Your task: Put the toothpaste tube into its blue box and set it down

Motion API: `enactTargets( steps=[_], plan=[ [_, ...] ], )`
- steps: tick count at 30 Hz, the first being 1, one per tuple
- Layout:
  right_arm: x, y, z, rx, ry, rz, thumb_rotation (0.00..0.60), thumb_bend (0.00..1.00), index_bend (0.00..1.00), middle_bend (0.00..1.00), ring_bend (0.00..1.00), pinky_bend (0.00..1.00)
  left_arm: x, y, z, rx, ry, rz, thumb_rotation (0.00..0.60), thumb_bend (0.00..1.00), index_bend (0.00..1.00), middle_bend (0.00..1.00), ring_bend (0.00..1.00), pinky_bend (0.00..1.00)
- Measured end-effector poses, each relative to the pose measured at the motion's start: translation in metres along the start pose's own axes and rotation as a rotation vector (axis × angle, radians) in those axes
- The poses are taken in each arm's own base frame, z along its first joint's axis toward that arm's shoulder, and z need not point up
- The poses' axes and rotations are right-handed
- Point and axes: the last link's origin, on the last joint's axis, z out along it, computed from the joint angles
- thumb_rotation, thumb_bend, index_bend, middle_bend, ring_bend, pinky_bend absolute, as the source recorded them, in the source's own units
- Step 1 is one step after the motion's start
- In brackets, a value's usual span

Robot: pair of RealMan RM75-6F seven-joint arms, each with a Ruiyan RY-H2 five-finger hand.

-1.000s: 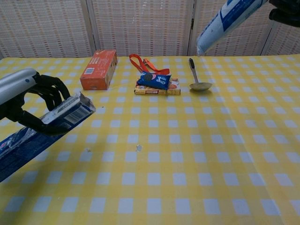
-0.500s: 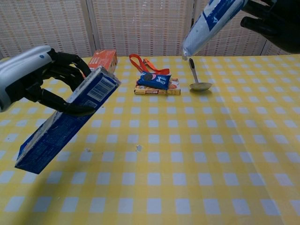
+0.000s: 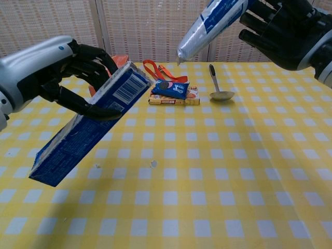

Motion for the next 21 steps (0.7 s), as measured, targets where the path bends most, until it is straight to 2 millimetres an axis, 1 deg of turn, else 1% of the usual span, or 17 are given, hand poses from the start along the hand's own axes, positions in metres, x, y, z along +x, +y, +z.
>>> enactTargets(
  steps=[7,13,21],
  plan=[
    [-0.004,0.004,0.005,0.014,-0.005,0.037,0.600,0.43,0.89,0.66,0.81,1.00,-0.005,0.010,0.004,-0.016,0.003,0.026,0.600,0.16,0.48,0.68,0.48,0.31],
    [-0.004,0.013,0.009,0.009,0.000,0.077,0.600,0.43,0.89,0.66,0.81,1.00,-0.010,0.012,0.008,-0.013,0.012,0.070,0.600,0.16,0.48,0.68,0.48,0.31],
    [-0.011,0.024,0.012,-0.001,-0.017,0.106,0.600,0.43,0.89,0.66,0.81,1.00,-0.006,0.015,0.016,-0.006,0.045,0.077,0.600,0.16,0.48,0.68,0.48,0.31]
  ],
)
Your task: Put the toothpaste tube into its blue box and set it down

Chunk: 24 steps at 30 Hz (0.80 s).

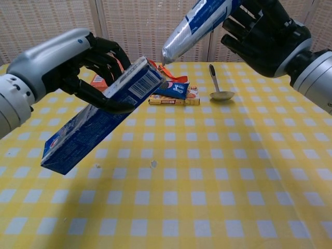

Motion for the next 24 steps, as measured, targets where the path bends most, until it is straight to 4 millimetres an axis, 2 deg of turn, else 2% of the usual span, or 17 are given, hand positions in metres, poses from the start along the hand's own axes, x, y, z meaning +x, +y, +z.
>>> enactTargets(
  steps=[5,14,24],
  plan=[
    [-0.001,0.002,0.003,0.006,-0.007,-0.001,0.600,0.43,0.89,0.66,0.81,1.00,0.006,0.002,-0.001,-0.005,0.018,-0.011,0.600,0.16,0.49,0.68,0.48,0.31],
    [-0.002,0.005,0.006,0.021,-0.010,0.043,0.600,0.43,0.89,0.66,0.81,1.00,0.006,0.008,-0.009,-0.030,0.003,-0.006,0.600,0.16,0.49,0.68,0.48,0.31],
    [-0.005,0.021,0.011,0.008,-0.020,0.063,0.600,0.43,0.89,0.66,0.81,1.00,0.009,0.008,-0.011,-0.028,0.006,-0.013,0.600,0.16,0.49,0.68,0.48,0.31]
  ],
)
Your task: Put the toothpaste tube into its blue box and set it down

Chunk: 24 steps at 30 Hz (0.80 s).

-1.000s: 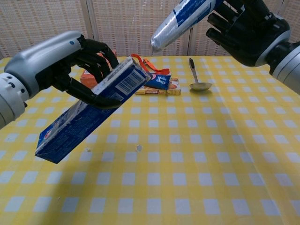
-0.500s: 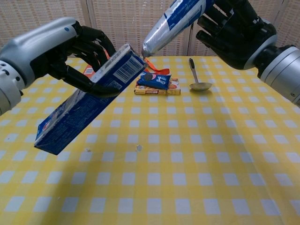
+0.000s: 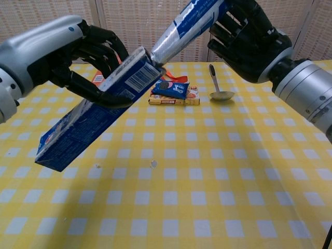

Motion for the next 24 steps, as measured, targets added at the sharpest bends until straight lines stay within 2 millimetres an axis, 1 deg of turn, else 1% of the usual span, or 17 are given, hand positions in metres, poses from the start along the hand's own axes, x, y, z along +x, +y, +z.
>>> enactTargets(
  steps=[8,16,24],
  plan=[
    [-0.005,0.007,0.003,0.009,-0.019,-0.004,0.600,0.43,0.89,0.66,0.81,1.00,0.002,-0.004,0.001,0.017,0.002,0.005,0.600,0.16,0.49,0.68,0.48,0.31],
    [0.002,0.000,0.005,0.037,0.005,0.019,0.600,0.43,0.89,0.66,0.81,1.00,0.004,-0.006,-0.001,0.012,0.005,0.005,0.600,0.16,0.49,0.68,0.49,0.31],
    [0.005,0.004,0.006,0.037,0.016,0.026,0.600,0.43,0.89,0.66,0.80,1.00,0.003,-0.003,-0.002,0.003,-0.011,-0.011,0.600,0.16,0.49,0.68,0.49,0.31]
  ],
)
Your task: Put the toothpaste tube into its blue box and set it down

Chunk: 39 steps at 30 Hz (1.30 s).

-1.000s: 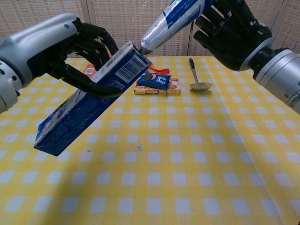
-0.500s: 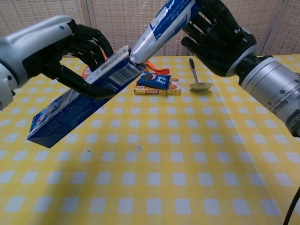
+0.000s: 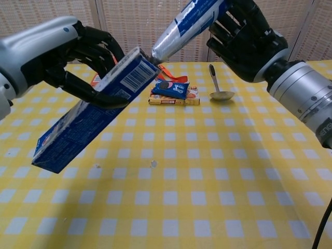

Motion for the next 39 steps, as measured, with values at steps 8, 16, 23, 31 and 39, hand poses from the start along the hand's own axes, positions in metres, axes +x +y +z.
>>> enactTargets(
  steps=[8,16,23,31,39],
  plan=[
    [0.002,0.004,0.002,0.014,0.013,-0.001,0.600,0.43,0.89,0.66,0.80,1.00,-0.003,0.000,0.001,0.000,-0.010,0.004,0.600,0.16,0.49,0.68,0.49,0.31],
    [-0.001,0.010,0.001,0.029,0.012,-0.023,0.600,0.43,0.89,0.66,0.81,1.00,-0.007,0.002,0.004,0.003,-0.016,0.014,0.600,0.16,0.49,0.68,0.49,0.31],
    [-0.003,0.010,0.000,0.057,0.018,-0.037,0.600,0.42,0.89,0.66,0.81,1.00,-0.006,0.000,0.004,0.013,-0.011,0.019,0.600,0.16,0.49,0.68,0.49,0.31],
    [-0.003,0.018,-0.003,0.101,0.063,-0.087,0.600,0.43,0.89,0.66,0.81,1.00,-0.006,0.000,0.002,0.020,-0.007,0.018,0.600,0.16,0.49,0.68,0.49,0.31],
    [-0.011,0.035,-0.010,0.158,0.127,-0.101,0.600,0.43,0.89,0.66,0.80,1.00,-0.003,-0.003,0.001,0.024,0.031,0.062,0.600,0.16,0.49,0.68,0.49,0.31]
  ],
)
